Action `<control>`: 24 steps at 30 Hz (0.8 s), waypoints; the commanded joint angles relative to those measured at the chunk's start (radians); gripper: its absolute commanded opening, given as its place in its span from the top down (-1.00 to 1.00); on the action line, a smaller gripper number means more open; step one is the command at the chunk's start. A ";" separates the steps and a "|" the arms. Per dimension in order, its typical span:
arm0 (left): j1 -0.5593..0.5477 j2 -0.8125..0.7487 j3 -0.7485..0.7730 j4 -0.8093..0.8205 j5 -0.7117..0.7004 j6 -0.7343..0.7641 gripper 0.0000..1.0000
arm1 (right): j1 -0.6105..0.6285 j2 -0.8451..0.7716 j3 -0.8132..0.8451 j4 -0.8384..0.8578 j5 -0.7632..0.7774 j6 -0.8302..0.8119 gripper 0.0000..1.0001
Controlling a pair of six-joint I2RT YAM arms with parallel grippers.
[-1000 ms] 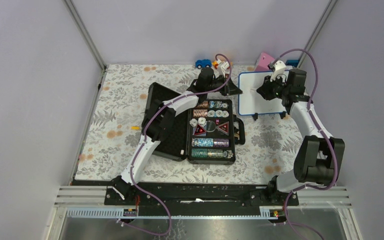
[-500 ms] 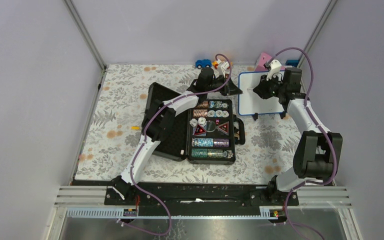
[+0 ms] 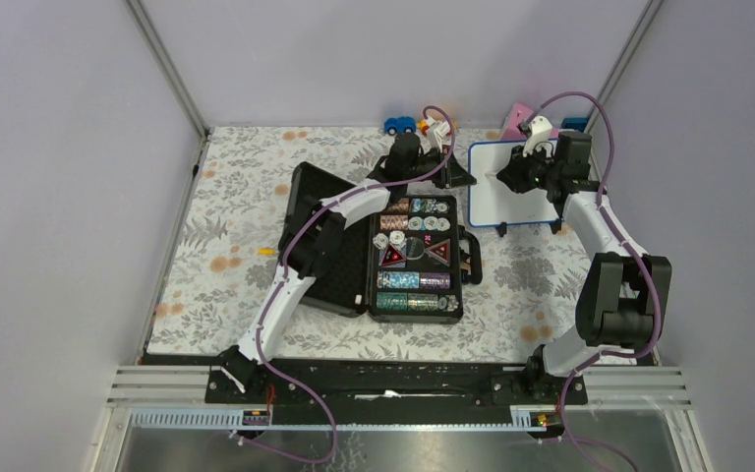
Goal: Write a sentence on the whiteboard
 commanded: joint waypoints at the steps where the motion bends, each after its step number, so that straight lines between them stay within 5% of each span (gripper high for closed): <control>1: -0.007 0.001 -0.004 0.024 0.015 -0.003 1.00 | 0.008 0.017 0.047 0.079 0.050 0.017 1.00; 24: -0.007 -0.003 -0.004 0.024 0.017 -0.004 1.00 | -0.004 -0.012 -0.009 0.060 0.129 -0.049 1.00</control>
